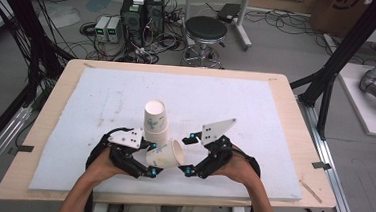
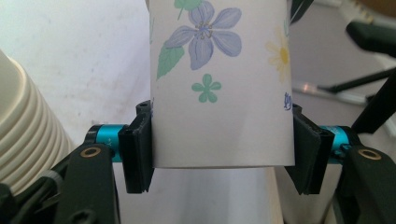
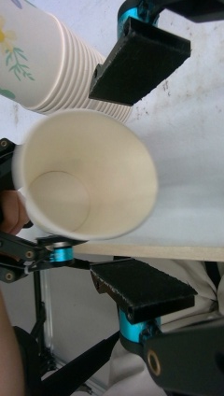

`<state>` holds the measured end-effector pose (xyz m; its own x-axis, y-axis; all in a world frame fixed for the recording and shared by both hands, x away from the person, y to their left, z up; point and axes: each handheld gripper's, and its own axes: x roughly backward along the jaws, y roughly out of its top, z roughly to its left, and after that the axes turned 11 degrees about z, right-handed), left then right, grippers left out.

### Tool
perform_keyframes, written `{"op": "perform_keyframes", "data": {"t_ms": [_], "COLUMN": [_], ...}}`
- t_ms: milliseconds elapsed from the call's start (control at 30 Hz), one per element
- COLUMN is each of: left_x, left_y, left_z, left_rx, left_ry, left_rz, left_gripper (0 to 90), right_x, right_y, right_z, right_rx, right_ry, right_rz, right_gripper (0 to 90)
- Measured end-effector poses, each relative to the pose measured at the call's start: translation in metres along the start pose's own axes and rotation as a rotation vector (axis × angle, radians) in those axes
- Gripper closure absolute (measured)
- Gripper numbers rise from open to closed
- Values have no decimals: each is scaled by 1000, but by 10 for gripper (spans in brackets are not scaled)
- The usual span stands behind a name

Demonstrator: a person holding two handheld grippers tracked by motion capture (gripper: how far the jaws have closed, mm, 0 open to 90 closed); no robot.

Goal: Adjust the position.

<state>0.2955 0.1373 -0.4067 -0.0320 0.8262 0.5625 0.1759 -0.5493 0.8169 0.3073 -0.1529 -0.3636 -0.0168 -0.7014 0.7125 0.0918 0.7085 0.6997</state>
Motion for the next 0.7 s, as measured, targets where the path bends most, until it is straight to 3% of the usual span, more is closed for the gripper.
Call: {"op": "perform_keyframes", "data": {"t_ms": [167, 367, 533, 700], "left_x": [0, 1, -1, -6], "left_y": [-5, -4, -3, -3], "left_z": [3, 3, 2, 1], "left_rx": [4, -7, -20, -29], "left_ry": [-19, -14, -14, -21], "left_rz": [-108, -167, -177, -225], "left_gripper": [358, 358, 357, 357], "right_x": [0, -2, -5, -8], "right_y": [-12, -20, -24, -26], "right_z": [1, 2, 3, 4], "right_rx": [-20, -36, -50, -45], "right_ry": [2, 3, 9, 23], "right_rz": [-68, -111, -131, -163], "right_gripper": [155, 155, 155, 155]}}
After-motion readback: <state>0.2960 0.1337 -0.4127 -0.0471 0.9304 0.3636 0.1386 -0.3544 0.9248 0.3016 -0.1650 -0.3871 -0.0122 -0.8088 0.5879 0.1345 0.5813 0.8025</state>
